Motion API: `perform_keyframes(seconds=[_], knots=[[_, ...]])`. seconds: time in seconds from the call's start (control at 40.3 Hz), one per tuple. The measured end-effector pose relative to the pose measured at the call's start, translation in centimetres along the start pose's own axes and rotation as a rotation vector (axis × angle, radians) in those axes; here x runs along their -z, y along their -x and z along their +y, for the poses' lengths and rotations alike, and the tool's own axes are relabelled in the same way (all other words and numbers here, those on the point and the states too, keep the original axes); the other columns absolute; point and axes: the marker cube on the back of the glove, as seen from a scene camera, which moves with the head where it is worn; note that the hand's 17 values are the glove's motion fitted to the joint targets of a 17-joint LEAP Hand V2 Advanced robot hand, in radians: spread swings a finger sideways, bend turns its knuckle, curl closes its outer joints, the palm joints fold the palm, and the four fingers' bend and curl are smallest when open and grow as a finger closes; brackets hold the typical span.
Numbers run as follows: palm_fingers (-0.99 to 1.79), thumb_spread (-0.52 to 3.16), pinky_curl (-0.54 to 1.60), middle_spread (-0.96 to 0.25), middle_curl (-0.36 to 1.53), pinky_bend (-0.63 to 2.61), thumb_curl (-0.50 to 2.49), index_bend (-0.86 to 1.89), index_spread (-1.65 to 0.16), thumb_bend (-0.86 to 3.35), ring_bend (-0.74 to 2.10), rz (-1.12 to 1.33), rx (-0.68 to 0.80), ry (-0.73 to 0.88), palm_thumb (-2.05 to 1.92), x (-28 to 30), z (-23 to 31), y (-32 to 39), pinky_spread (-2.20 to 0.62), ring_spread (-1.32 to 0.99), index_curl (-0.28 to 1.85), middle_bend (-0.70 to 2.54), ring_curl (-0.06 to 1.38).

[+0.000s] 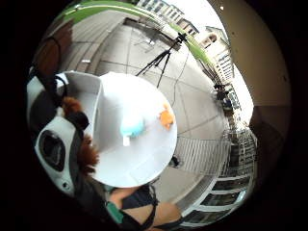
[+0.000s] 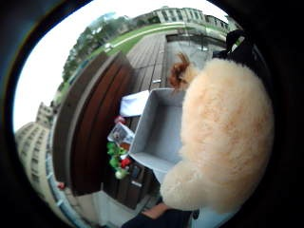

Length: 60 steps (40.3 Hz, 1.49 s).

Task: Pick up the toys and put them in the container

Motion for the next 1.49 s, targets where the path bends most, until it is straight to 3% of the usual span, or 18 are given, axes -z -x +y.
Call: perform_keyframes(seconds=[0.124, 0.273, 0.496, 0.546, 0.645, 0.695, 0.72, 0.869, 1.067, 1.241, 1.489], knots=[[1.06, 0.71, 0.35, -0.45, 0.51, 0.84, 0.77, 0.16, -0.39, 0.18, 1.01, -0.048, 0.117, -0.005, 0.68, -0.9, 0.0, 7.1, -0.44, -0.45, 0.27, 0.55, 0.44], [1.06, 0.71, 0.35, -0.46, 0.52, 0.84, 0.8, 0.16, -0.39, 0.18, 1.01, -0.065, 0.168, 0.025, 0.69, -3.5, -0.2, 10.6, -0.44, -0.45, 0.27, 0.53, 0.44], [0.99, 0.76, 0.36, -0.48, 0.55, 0.84, 0.84, 0.16, -0.39, 0.16, 0.96, -0.076, 0.157, 0.184, 0.68, -8.7, -1.6, 10.0, -0.4, -0.47, 0.28, 0.53, 0.43], [0.8, 0.86, 0.37, -0.47, 0.55, 0.88, 0.81, 0.09, -0.39, 0.12, 0.94, -0.084, 0.157, 0.2, 0.59, -8.6, -1.3, 9.7, -0.35, -0.45, 0.26, 0.5, 0.43], [0.47, 1.07, 0.41, -0.37, 0.55, 0.95, 0.7, 0.13, -0.37, -0.01, 0.8, -0.07, 0.148, 0.162, 0.35, -6.6, -0.3, 7.8, -0.26, -0.36, 0.28, 0.44, 0.41], [-0.02, 1.02, 0.46, -0.24, 0.5, 1.09, 0.61, 0.1, -0.35, -0.2, 0.6, -0.046, 0.135, 0.142, 0.04, -5.1, 0.4, 6.0, -0.18, -0.26, 0.28, 0.24, 0.36], [-0.09, 1.02, 0.48, -0.21, 0.51, 1.13, 0.59, 0.12, -0.35, -0.18, 0.58, -0.032, 0.126, 0.131, -0.01, -4.5, 0.6, 4.7, -0.16, -0.23, 0.3, 0.23, 0.38], [-0.09, 1.01, 0.43, -0.1, 0.46, 1.17, 0.49, 0.11, -0.33, -0.11, 0.44, 0.036, 0.053, 0.075, -0.11, -3.0, 1.7, -3.2, -0.05, -0.11, 0.25, 0.19, 0.27], [-0.12, 0.99, 0.41, -0.05, 0.43, 1.19, 0.4, 0.09, -0.32, -0.1, 0.41, 0.034, 0.012, 0.069, -0.12, -5.0, 3.5, -10.9, 0.02, -0.04, 0.22, 0.18, 0.25], [-0.15, 0.96, 0.4, -0.04, 0.42, 1.21, 0.34, 0.09, -0.31, -0.1, 0.39, 0.008, 0.0, 0.099, -0.12, -11.2, 3.8, -16.3, 0.06, 0.0, 0.21, 0.17, 0.25], [-0.18, 0.93, 0.39, -0.03, 0.4, 1.23, 0.28, 0.07, -0.3, -0.1, 0.36, -0.037, -0.027, 0.198, -0.12, -21.9, 5.4, -17.5, 0.08, 0.02, 0.18, 0.17, 0.25]])
